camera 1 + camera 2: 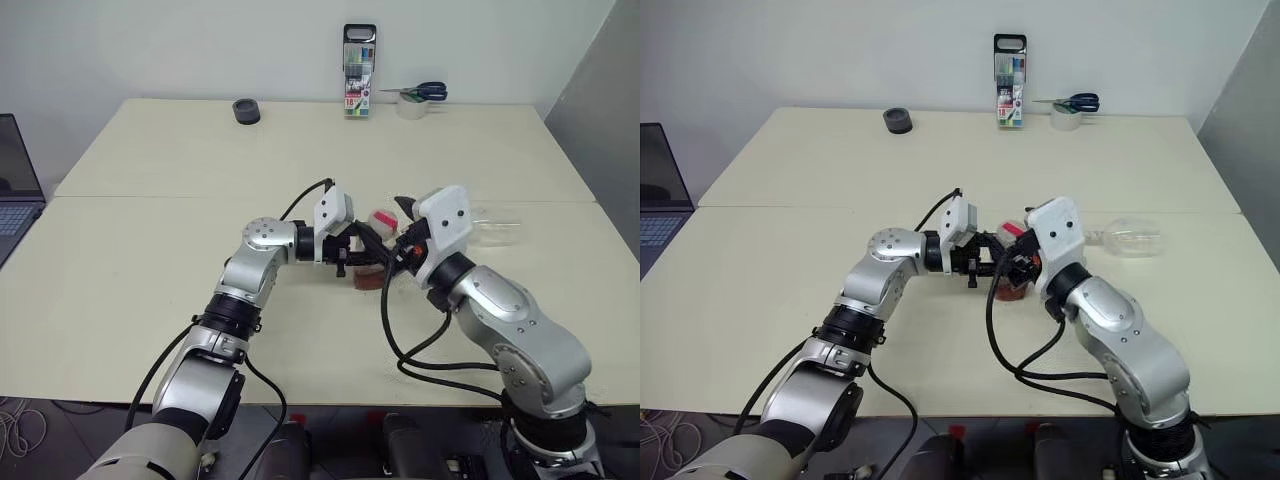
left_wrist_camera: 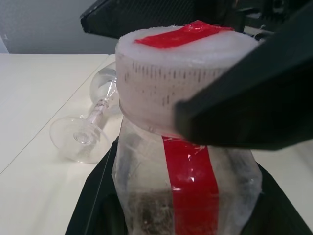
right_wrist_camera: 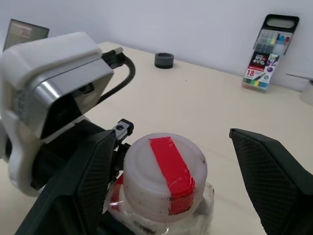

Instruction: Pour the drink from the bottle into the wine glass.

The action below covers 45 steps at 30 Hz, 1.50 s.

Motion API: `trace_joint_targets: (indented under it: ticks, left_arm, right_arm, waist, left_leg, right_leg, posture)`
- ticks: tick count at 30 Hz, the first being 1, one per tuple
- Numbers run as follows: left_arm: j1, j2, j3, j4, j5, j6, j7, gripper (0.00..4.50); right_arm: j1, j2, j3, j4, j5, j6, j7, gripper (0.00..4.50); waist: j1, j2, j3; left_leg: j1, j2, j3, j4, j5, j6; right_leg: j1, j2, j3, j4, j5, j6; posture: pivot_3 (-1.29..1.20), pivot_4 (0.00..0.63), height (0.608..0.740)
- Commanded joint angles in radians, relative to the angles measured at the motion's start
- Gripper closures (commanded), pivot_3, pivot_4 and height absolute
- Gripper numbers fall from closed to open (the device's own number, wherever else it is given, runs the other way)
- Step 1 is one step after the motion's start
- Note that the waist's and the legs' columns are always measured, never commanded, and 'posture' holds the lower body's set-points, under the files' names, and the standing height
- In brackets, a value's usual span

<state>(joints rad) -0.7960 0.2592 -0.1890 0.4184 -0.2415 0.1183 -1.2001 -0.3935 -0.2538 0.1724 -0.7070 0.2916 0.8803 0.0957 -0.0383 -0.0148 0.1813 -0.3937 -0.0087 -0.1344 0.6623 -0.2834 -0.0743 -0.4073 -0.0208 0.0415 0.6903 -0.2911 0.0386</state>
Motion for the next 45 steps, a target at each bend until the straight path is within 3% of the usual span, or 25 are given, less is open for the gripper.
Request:
trace_joint_targets:
  ticks: [1, 2, 5, 9, 15, 18, 23, 26, 27, 30, 35, 39, 45]
  left_arm:
    - [-0.023, -0.009, 0.010, -0.022, -0.006, -0.024, 0.007, 2.70]
    - [-0.022, -0.009, 0.010, -0.022, -0.005, -0.024, 0.009, 2.70]
    - [-0.018, -0.008, 0.011, -0.024, -0.005, -0.025, 0.013, 2.70]
    - [-0.015, -0.008, 0.012, -0.026, -0.002, -0.022, 0.018, 2.70]
    - [-0.009, -0.004, 0.009, -0.027, -0.001, -0.020, 0.015, 2.70]
    - [-0.011, -0.002, 0.006, -0.028, -0.006, -0.015, 0.001, 2.70]
    - [-0.023, 0.017, 0.003, -0.022, -0.019, -0.022, -0.056, 2.70]
    - [-0.021, 0.018, 0.005, -0.023, -0.020, -0.025, -0.051, 2.70]
    - [-0.019, 0.017, 0.007, -0.026, -0.021, -0.024, -0.046, 2.70]
    - [-0.010, 0.016, 0.010, -0.038, -0.022, -0.017, -0.033, 2.70]
    - [-0.007, 0.006, 0.024, -0.032, -0.018, -0.009, 0.020, 2.70]
    - [-0.022, -0.006, 0.029, -0.009, -0.019, -0.014, 0.044, 2.70]
    - [-0.040, -0.010, 0.027, 0.013, -0.018, -0.016, 0.034, 2.70]
  right_arm:
    - [0.001, 0.013, -0.007, 0.004, -0.042, -0.038, -0.021, 0.55]
    - [0.002, 0.018, -0.011, 0.007, -0.045, -0.045, -0.022, 0.55]
    - [0.012, 0.029, -0.019, 0.011, -0.051, -0.060, -0.016, 1.14]
    - [0.031, 0.039, -0.022, 0.012, -0.049, -0.091, 0.005, 2.48]
    - [0.042, 0.022, -0.014, 0.036, -0.027, -0.175, 0.086, 2.57]
    - [-0.007, -0.079, -0.030, 0.123, 0.050, -0.264, 0.323, 2.57]
    - [-0.292, -0.366, 0.002, 0.513, 0.132, -0.342, 0.900, 2.57]
    - [-0.372, -0.383, 0.012, 0.606, 0.166, -0.310, 0.978, 2.57]
    - [-0.373, -0.382, 0.006, 0.609, 0.164, -0.307, 0.970, 2.57]
    - [-0.355, -0.363, -0.038, 0.593, 0.148, -0.320, 0.900, 1.55]
    - [-0.220, -0.332, -0.206, 0.286, 0.208, -0.187, 0.640, 0.01]
    - [-0.014, -0.220, -0.200, -0.001, 0.180, -0.082, 0.381, 0.00]
    - [0.071, -0.036, -0.029, -0.058, -0.039, -0.123, 0.086, 0.00]
  waist:
    - [-0.003, 0.000, 0.000]
    - [-0.003, 0.000, 0.000]
    - [-0.004, 0.000, 0.000]
    - [-0.005, 0.000, 0.000]
    - [-0.007, 0.000, 0.000]
    - [-0.008, 0.000, 0.000]
    - [-0.018, 0.001, 0.001]
    - [-0.020, 0.001, 0.001]
    - [-0.020, 0.001, 0.001]
    - [-0.019, 0.001, 0.001]
    - [-0.008, 0.001, 0.001]
    - [-0.001, 0.001, 0.000]
    - [-0.009, 0.001, 0.000]
  left_leg:
    - [0.000, 0.000, 0.000, 0.000, 0.000, 0.000]
    - [0.000, 0.000, 0.000, 0.000, 0.000, 0.000]
    - [0.000, 0.000, 0.000, 0.000, 0.000, 0.000]
    - [0.000, 0.000, 0.000, 0.000, 0.000, 0.000]
    - [0.000, 0.000, 0.000, 0.000, 0.000, 0.000]
    - [0.000, 0.000, 0.000, 0.000, -0.001, 0.002]
    - [0.003, 0.000, 0.001, 0.000, -0.002, 0.004]
    - [0.004, 0.001, 0.001, -0.001, -0.002, 0.004]
    - [0.004, 0.001, 0.001, -0.001, -0.002, 0.004]
    - [0.001, 0.000, 0.001, -0.001, 0.000, 0.001]
    - [-0.002, 0.000, 0.000, 0.001, 0.000, 0.000]
    - [-0.002, 0.000, -0.001, 0.001, 0.000, 0.000]
    - [0.000, -0.001, 0.002, 0.002, 0.000, 0.000]
  right_leg:
    - [0.000, 0.000, 0.000, 0.000, 0.000, 0.000]
    - [0.000, 0.000, 0.000, 0.000, 0.000, 0.000]
    - [0.000, 0.000, 0.000, 0.000, 0.000, 0.000]
    - [0.000, 0.000, 0.000, 0.000, 0.000, 0.000]
    - [0.000, 0.000, 0.000, 0.001, 0.000, 0.000]
    - [0.000, 0.000, 0.000, 0.001, 0.000, 0.000]
    - [0.003, 0.000, 0.000, 0.000, 0.000, 0.000]
    - [0.003, 0.002, -0.001, 0.000, 0.000, -0.001]
    - [0.002, 0.001, -0.001, 0.000, 0.000, -0.001]
    - [0.001, -0.001, 0.000, 0.001, 0.000, -0.001]
    - [0.000, -0.004, -0.001, 0.000, 0.000, -0.001]
    - [0.000, -0.004, -0.001, 0.000, 0.000, -0.001]
    - [-0.001, -0.002, 0.001, 0.006, 0.000, -0.001]
  posture:
    - [0.00, 0.150, 0.740]
    - [0.00, 0.150, 0.740]
    - [0.00, 0.150, 0.740]
    - [0.00, 0.150, 0.740]
    - [0.00, 0.150, 0.740]
    - [0.00, 0.150, 0.740]
    - [0.00, 0.150, 0.740]
    - [0.00, 0.150, 0.740]
    - [0.00, 0.150, 0.740]
    - [0.00, 0.150, 0.740]
    - [0.00, 0.150, 0.740]
    - [0.00, 0.150, 0.740]
    - [0.00, 0.150, 0.740]
